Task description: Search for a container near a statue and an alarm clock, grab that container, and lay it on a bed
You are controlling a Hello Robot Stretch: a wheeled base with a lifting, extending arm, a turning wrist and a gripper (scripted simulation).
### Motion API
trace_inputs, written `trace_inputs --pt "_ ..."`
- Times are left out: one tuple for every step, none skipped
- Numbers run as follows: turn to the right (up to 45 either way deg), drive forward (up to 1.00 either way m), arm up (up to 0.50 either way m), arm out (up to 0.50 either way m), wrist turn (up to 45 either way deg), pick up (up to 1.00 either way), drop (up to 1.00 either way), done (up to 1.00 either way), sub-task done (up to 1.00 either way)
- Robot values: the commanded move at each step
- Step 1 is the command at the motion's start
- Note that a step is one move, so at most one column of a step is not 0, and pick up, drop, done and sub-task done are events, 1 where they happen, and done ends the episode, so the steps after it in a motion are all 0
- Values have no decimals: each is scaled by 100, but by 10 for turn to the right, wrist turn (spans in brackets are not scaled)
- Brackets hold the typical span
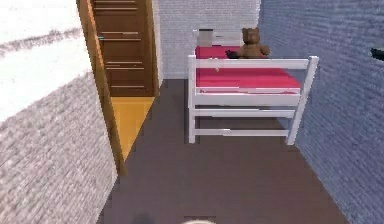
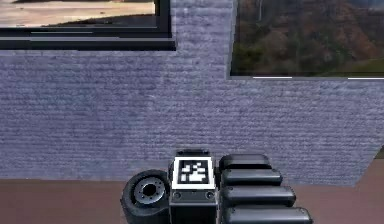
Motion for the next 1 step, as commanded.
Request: trace_inputs --pt "0 20 0 0 0 0 0 0 0"
